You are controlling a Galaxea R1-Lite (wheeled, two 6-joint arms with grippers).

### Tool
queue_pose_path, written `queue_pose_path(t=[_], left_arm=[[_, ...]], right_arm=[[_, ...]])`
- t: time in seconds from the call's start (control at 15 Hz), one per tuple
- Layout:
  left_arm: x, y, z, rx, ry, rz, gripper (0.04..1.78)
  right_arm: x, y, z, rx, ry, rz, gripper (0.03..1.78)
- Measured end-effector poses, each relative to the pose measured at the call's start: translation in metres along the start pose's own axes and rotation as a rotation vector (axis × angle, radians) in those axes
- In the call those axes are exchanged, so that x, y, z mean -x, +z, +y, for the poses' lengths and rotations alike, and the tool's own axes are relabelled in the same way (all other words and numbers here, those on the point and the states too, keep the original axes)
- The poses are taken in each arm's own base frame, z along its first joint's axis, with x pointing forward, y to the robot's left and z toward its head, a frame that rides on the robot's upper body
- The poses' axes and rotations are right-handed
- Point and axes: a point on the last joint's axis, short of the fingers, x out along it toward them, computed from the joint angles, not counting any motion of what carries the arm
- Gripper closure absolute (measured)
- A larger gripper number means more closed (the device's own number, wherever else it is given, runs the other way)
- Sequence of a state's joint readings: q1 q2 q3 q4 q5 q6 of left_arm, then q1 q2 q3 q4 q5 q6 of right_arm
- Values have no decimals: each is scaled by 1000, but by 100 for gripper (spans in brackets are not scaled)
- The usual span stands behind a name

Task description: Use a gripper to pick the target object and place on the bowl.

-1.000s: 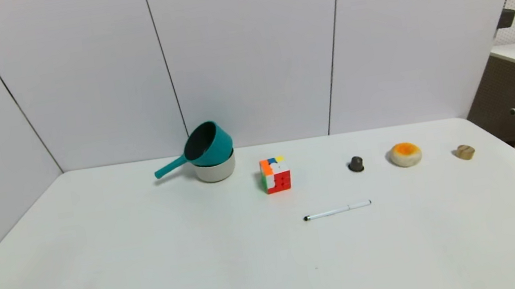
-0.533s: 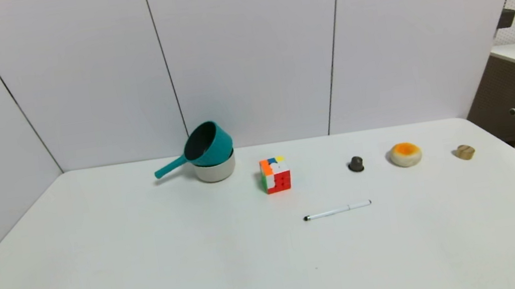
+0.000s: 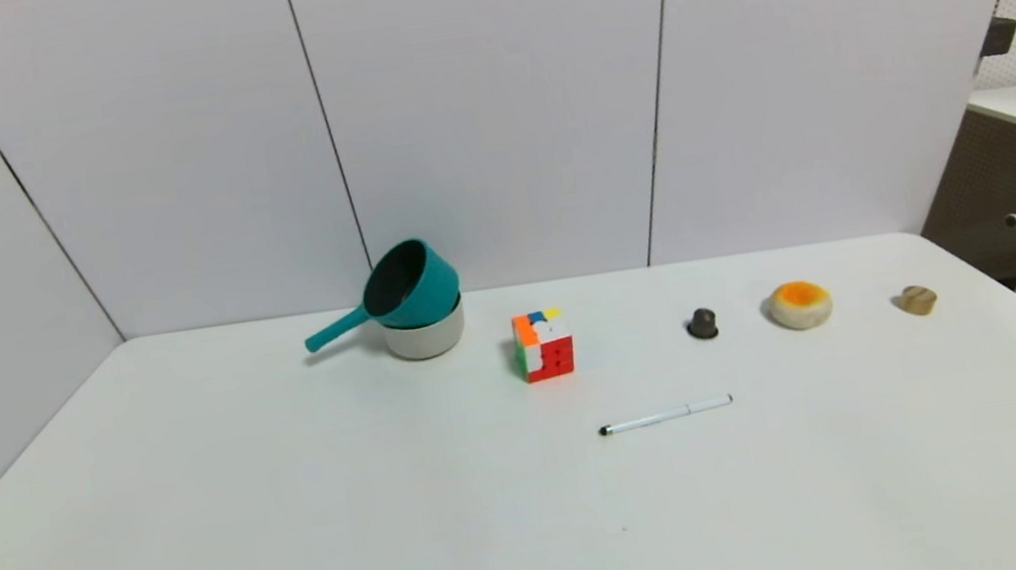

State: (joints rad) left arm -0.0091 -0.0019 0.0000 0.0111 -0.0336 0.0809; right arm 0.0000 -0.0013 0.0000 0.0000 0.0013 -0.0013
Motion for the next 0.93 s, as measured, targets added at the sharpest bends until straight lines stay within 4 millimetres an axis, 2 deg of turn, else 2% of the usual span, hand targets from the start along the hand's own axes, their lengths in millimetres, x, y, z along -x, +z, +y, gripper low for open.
queue_pose_path(t=[0.93], left_arm=[[0,0,0,-1,-1,2,11]], right_arm=[[0,0,0,1,0,0,6]])
